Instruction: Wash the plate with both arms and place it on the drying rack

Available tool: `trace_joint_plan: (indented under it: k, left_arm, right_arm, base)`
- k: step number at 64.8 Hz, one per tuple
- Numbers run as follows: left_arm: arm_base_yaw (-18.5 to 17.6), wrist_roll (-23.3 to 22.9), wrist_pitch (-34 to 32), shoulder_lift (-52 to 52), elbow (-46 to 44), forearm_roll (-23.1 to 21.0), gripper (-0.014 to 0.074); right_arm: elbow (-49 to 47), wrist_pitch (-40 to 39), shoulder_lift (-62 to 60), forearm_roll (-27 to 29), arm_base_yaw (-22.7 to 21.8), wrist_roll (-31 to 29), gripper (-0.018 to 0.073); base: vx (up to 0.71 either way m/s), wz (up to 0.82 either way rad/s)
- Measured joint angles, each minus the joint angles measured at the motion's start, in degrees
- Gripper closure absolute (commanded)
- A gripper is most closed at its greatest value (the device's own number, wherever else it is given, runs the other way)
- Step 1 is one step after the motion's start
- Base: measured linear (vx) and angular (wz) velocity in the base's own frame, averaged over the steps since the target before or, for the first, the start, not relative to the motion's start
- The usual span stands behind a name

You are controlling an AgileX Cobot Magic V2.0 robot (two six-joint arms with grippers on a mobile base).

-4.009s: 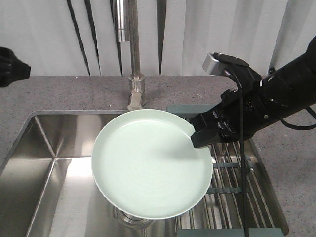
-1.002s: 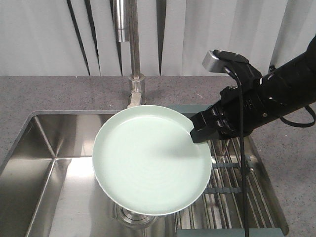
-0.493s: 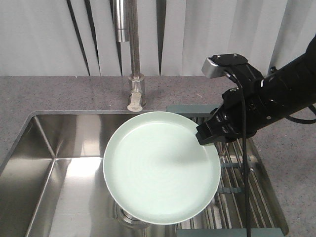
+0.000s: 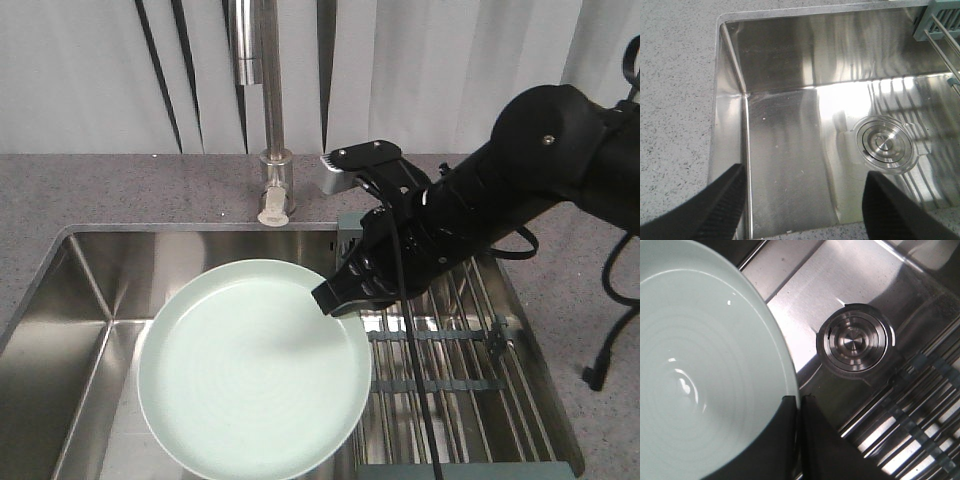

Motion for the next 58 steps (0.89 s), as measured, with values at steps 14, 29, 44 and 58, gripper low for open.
trace_joint_plan:
  k: [14, 29, 44, 58]
  left_arm:
    - [0.0, 0.0, 0.0, 0.0, 0.0, 0.0, 0.0133]
    - [0.0, 0.0, 0.0, 0.0, 0.0, 0.0, 0.0133]
    - [0.0, 0.0, 0.0, 0.0, 0.0, 0.0, 0.0133]
    - [0.0, 0.0, 0.0, 0.0, 0.0, 0.0, 0.0133]
  right_arm:
    - [-7.6, -0.1, 5.7, -0.1, 0.2, 0.5, 0.0564]
    - [-16.9, 0.6, 11.9, -1.1, -0.7, 1.6, 0.0564]
    - [-24.2, 2.0, 15.6, -1.5, -4.1, 2.8, 0.0564]
    - [-25.0, 3.5, 15.7, -1.8, -9.0, 3.4, 0.0564]
  base:
    - [0.0, 0.0]
    - [0.0, 0.0]
    - [0.0, 0.0]
    - [0.0, 0.0]
